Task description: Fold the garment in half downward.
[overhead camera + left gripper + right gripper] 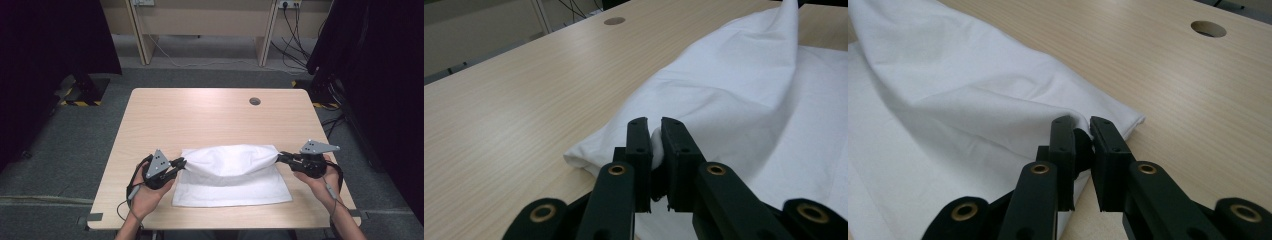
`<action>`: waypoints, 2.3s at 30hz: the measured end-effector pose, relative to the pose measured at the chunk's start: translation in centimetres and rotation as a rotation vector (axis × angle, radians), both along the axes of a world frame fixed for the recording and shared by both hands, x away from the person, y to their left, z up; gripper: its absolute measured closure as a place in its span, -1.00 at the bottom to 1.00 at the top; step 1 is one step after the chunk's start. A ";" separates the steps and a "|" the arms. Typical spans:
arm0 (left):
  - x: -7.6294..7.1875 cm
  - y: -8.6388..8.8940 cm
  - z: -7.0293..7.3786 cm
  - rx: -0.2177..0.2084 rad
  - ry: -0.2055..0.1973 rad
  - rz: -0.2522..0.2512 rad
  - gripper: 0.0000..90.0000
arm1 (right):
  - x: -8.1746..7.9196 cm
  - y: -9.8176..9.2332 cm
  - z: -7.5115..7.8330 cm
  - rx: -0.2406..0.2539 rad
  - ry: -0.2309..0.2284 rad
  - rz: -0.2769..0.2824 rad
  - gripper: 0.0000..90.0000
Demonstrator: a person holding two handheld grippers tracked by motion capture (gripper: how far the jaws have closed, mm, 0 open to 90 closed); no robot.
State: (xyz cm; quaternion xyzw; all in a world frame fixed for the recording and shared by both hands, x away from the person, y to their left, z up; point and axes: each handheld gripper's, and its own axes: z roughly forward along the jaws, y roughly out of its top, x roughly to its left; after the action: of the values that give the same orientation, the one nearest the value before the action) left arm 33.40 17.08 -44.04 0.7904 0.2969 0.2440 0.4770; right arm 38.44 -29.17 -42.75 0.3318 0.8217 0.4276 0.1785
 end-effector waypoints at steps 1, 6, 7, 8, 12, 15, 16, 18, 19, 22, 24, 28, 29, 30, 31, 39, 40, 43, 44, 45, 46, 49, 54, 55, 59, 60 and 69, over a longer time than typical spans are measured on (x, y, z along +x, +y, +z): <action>0.0 0.0 0.0 0.000 0.000 0.000 0.84 | -0.1 -0.1 -0.1 0.004 0.004 -0.002 0.80; -0.5 0.1 -0.3 -0.003 0.005 -0.001 0.83 | -0.5 -0.2 -0.3 0.003 0.006 0.000 0.80; -0.8 0.1 -0.4 -0.004 0.006 -0.004 0.83 | -0.5 -0.2 -0.3 0.003 0.006 0.000 0.80; -0.8 0.1 -0.4 -0.004 0.006 -0.004 0.84 | -0.5 -0.2 -0.3 0.003 0.006 0.000 0.80; -1.1 0.2 -0.5 -0.007 0.006 -0.003 0.83 | -0.9 -0.5 -0.4 0.003 0.006 -0.001 0.80; -1.3 0.2 -0.4 -0.012 0.002 -0.003 0.83 | -1.1 -0.6 -0.4 0.007 0.001 -0.004 0.80; -1.4 0.2 -0.4 -0.013 0.001 -0.005 0.83 | -1.1 -0.6 -0.4 0.009 -0.002 -0.004 0.80; -1.5 0.0 -0.2 -0.010 -0.004 -0.009 0.83 | -1.3 -0.6 -0.3 0.010 -0.004 -0.003 0.80; -1.6 0.0 -0.1 -0.009 -0.007 -0.012 0.84 | -1.3 -0.6 -0.3 0.011 -0.007 -0.001 0.80; -1.6 0.0 0.2 -0.007 -0.015 -0.014 0.83 | -1.5 -0.6 0.0 0.014 -0.015 0.000 0.80; -1.5 0.0 0.4 -0.003 -0.016 -0.016 0.83 | -1.5 -0.7 0.1 0.014 -0.017 0.002 0.80; -1.4 0.0 0.7 -0.001 -0.021 -0.016 0.84 | -1.7 -0.7 0.3 0.012 -0.021 0.003 0.80; -1.5 0.0 0.7 -0.002 -0.021 -0.015 0.84 | -1.7 -0.7 0.4 0.012 -0.023 0.004 0.80; -1.4 0.0 0.8 -0.002 -0.021 -0.015 0.84 | -1.8 -0.7 0.5 0.011 -0.026 0.005 0.80; -1.4 0.1 0.8 -0.003 -0.022 -0.014 0.84 | -1.8 -0.8 0.5 0.011 -0.027 0.006 0.80; -1.4 0.5 1.5 -0.014 -0.036 -0.008 0.84 | -2.0 -0.7 1.5 0.019 -0.055 0.005 0.80; -1.4 0.5 1.5 -0.018 -0.038 -0.007 0.84 | -2.1 -0.6 1.7 0.019 -0.060 0.007 0.80; -1.5 0.6 1.7 -0.018 -0.042 -0.007 0.84 | -2.3 -0.6 2.2 0.020 -0.070 0.013 0.80; -1.6 0.6 1.7 -0.019 -0.044 -0.008 0.83 | -2.3 -0.6 2.3 0.019 -0.073 0.014 0.80; -1.7 0.7 1.7 -0.019 -0.045 -0.009 0.84 | -2.4 -0.6 2.3 0.019 -0.074 0.015 0.80; -1.8 0.7 1.8 -0.021 -0.048 -0.009 0.84 | -2.5 -0.6 2.4 0.020 -0.074 0.016 0.80; -2.0 0.7 1.9 -0.024 -0.053 -0.010 0.84 | -2.9 -0.7 2.4 0.020 -0.078 0.018 0.80; -2.3 0.6 2.1 -0.016 -0.056 -0.020 0.84 | -3.4 -0.8 2.4 0.018 -0.078 0.024 0.80; -2.4 0.6 2.0 -0.014 -0.053 -0.022 0.83 | -3.5 -0.8 2.3 0.015 -0.076 0.027 0.80; -2.7 0.5 1.8 -0.011 -0.049 -0.025 0.84 | -4.1 -0.8 1.8 0.008 -0.065 0.036 0.80; -2.8 0.6 1.7 -0.010 -0.047 -0.024 0.83 | -4.2 -0.8 1.7 0.008 -0.062 0.035 0.80; -3.3 0.6 0.8 -0.007 -0.026 -0.030 0.83 | -4.7 -1.0 0.6 -0.006 -0.031 0.045 0.80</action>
State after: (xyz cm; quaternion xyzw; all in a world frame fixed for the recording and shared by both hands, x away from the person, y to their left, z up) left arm 30.08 17.70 -43.22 0.7899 0.2798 0.2461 0.4871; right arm 33.70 -30.16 -42.14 0.3061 0.8272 0.4342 0.1828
